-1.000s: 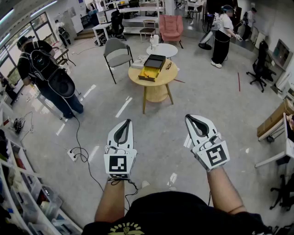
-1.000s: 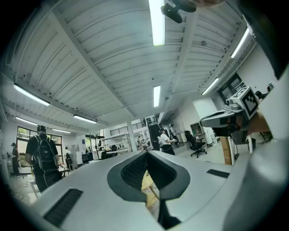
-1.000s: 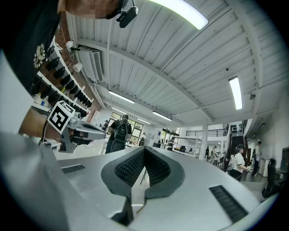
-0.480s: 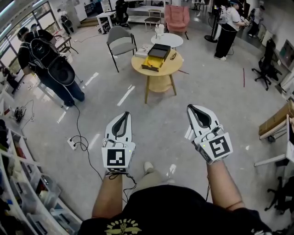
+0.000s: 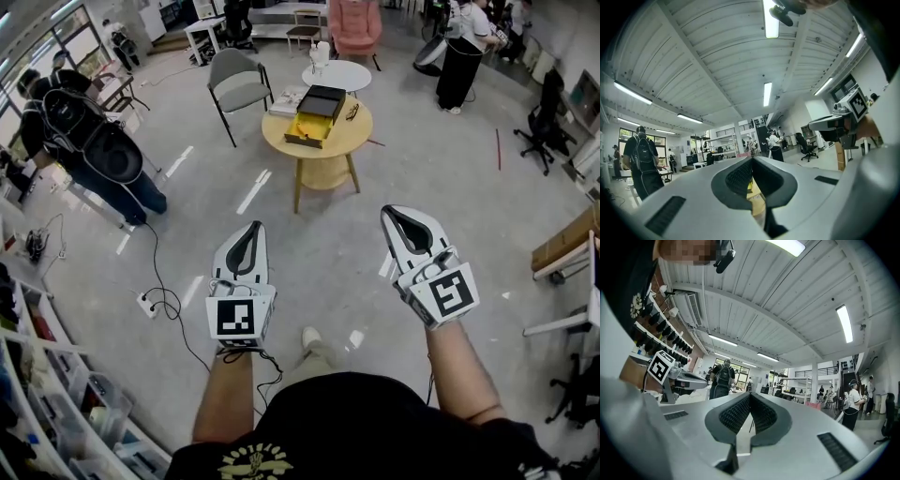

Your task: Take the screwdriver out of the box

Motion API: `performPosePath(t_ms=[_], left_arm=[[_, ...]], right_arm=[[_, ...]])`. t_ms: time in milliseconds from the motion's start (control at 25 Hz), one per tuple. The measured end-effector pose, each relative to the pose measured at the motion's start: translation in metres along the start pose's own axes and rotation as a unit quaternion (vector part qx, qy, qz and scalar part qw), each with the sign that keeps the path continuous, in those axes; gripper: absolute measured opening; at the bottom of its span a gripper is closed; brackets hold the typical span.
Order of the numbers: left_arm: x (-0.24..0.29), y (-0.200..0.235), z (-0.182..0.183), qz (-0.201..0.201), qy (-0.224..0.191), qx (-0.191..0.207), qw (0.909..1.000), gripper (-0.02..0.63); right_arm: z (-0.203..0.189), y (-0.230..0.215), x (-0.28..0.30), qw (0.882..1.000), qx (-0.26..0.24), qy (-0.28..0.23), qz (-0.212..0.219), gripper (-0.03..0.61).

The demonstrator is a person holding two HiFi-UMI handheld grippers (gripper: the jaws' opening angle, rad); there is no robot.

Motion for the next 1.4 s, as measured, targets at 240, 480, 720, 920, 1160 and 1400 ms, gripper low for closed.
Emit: performPosePath(t_ms=[240, 480, 720, 920, 1160, 1400], left_arm=[[0.061, 0.019, -0.021, -0.014, -0.007, -0.002, 0.9999, 0.014], [0.095, 0.042, -0.044, -0.023, 0.009, -0.005, 0.9997, 0.014], [0.114, 0.074, -0.055, -0.027, 0.009, -0.006, 0.9996, 0.014], [0.13, 0.102, -0.054, -0.025, -0.009, -0.016, 0.9995, 0.014], [0.141, 0.131, -0.059, -0.033, -0.026, -0.007, 0.9991, 0.014], [0.145, 0.14, -0.071, -0.035, -0.025, -0.028, 0.9987, 0.014]], right_arm=[[-0.022, -0.032, 0.042, 1.0, -0.002, 0.005, -0.008, 0.015], [-0.043, -0.048, 0.081, 1.0, 0.006, 0.015, -0.012, 0.015], [-0.054, -0.051, 0.115, 1.0, -0.001, 0.018, -0.018, 0.015], [-0.052, -0.052, 0.143, 0.999, -0.013, 0.021, -0.022, 0.015], [-0.038, -0.059, 0.162, 0.998, -0.046, 0.014, -0.041, 0.015], [-0.042, -0.061, 0.157, 0.997, -0.05, 0.029, -0.052, 0.015]])
Point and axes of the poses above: the fingertips, and each gripper's own axes: x forward along the fingers, y to its left, z out of its top, the point moved 8 cm from there along -x, backward along the fingers, and after that the axes turned 11 degrees about -y, right-handed, at the moved point
